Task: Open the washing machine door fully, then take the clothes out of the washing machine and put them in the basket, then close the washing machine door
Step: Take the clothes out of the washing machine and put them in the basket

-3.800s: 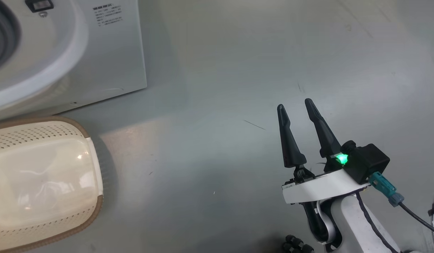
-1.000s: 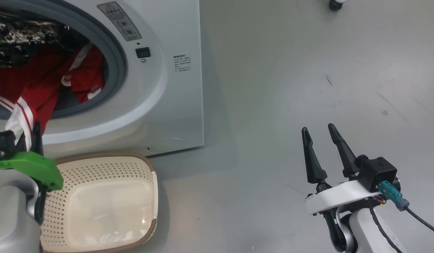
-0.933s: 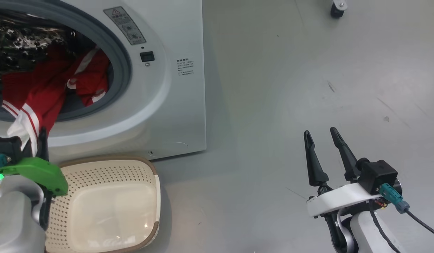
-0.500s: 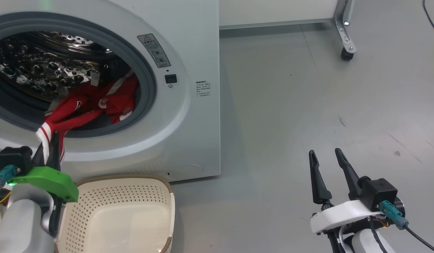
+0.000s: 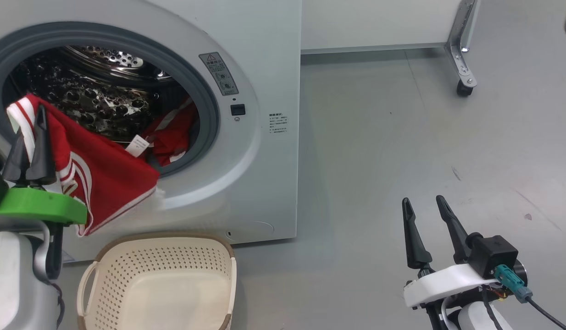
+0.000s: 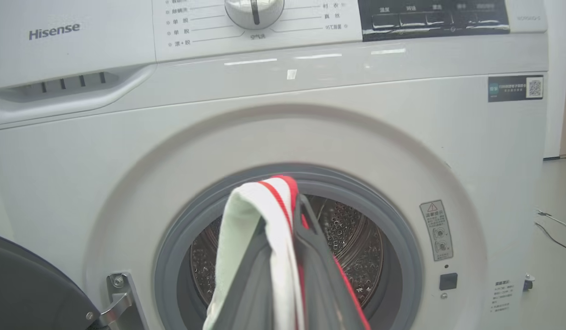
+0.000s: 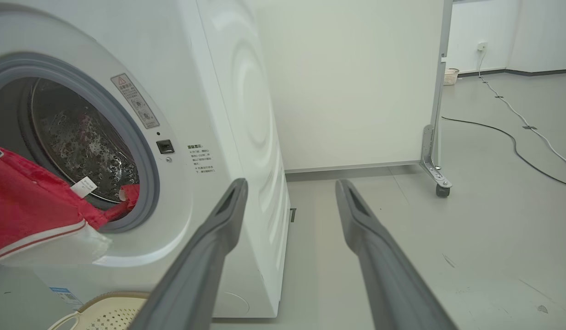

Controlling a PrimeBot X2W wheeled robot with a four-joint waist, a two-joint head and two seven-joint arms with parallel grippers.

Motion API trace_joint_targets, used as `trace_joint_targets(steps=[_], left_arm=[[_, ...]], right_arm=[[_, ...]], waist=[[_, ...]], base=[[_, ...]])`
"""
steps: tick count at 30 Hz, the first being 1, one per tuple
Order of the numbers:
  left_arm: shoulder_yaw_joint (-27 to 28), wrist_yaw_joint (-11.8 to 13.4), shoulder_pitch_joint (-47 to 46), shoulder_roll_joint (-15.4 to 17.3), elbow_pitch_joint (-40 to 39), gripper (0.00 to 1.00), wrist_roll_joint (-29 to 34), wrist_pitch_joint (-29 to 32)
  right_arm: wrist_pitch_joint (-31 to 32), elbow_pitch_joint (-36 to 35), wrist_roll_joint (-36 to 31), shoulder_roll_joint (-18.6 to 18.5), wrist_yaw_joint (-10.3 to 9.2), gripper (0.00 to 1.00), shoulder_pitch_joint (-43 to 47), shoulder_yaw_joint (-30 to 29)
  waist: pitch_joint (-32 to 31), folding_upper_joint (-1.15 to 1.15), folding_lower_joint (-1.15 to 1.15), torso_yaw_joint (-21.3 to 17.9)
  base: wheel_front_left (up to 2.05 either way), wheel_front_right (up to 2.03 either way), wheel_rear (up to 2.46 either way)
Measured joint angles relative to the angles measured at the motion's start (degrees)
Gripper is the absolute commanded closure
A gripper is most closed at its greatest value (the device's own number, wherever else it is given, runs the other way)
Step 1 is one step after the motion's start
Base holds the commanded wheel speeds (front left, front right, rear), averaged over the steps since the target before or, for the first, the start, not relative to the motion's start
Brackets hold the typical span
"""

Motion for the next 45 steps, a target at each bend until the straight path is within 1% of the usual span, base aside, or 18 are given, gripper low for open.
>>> trace_joint_targets(steps=[7, 13, 20, 26, 32, 36, 41, 45], left_arm=[[0.90, 0.10, 2.16, -0.08, -4.46, 1.00, 0.52, -0.01], [1.45, 0.59, 4.54, -0.27, -6.76, 1.00, 1.22, 0.00], [1.51, 0.59, 7.19, -1.19, -9.04, 1.00, 1.34, -0.01], [2.29, 0.59, 7.61, -1.48, -14.28, 1.00, 1.62, -0.02], [2.15, 0.59, 7.81, -1.54, -15.07, 1.00, 1.91, -0.02], [1.71, 0.59, 9.23, -1.62, -14.04, 1.00, 1.91, -0.22], [-0.04, 0.60, 14.41, -1.90, -10.48, 1.00, 1.90, 3.81], [-1.30, 0.60, 16.30, -1.91, -8.57, 1.00, 1.91, 6.01]], right_arm=[[0.00, -0.14, 0.00, 0.04, 0.16, 0.00, 0.37, -0.01], [0.00, -0.35, 0.01, 0.07, 0.16, 0.00, 1.24, -0.02], [0.00, -0.75, 0.00, 0.09, 0.16, 0.00, 1.37, -0.09], [0.00, -0.92, 0.00, 0.11, 0.16, 0.00, 1.43, -0.09], [0.00, -0.92, 0.01, 0.12, 0.16, 0.00, 1.47, -0.03], [0.00, -0.92, 0.01, 0.16, 0.18, 0.00, 1.53, 0.10], [0.00, -1.22, 0.00, 0.24, 0.51, 0.00, 1.76, 0.57], [0.00, -1.46, -0.01, 0.26, 0.51, 0.00, 1.75, 0.85]], waist=[[-0.63, 0.00, 0.00, -0.12], [-0.79, 0.00, 0.00, -0.40], [-0.50, 0.00, 0.00, -0.63], [-0.21, 0.00, 0.00, -0.64], [-0.04, 0.00, 0.00, -0.62], [0.10, 0.00, 0.00, -0.68], [0.93, 0.00, 0.00, -0.93], [1.95, 0.00, 0.00, -1.33]], base=[[0.00, 0.00, 0.00], [0.00, 0.00, 0.00], [0.00, 0.00, 0.00], [0.00, 0.00, 0.00], [0.00, 0.00, 0.00], [0.00, 0.00, 0.00], [0.00, 0.00, 0.00], [0.00, 0.00, 0.00]])
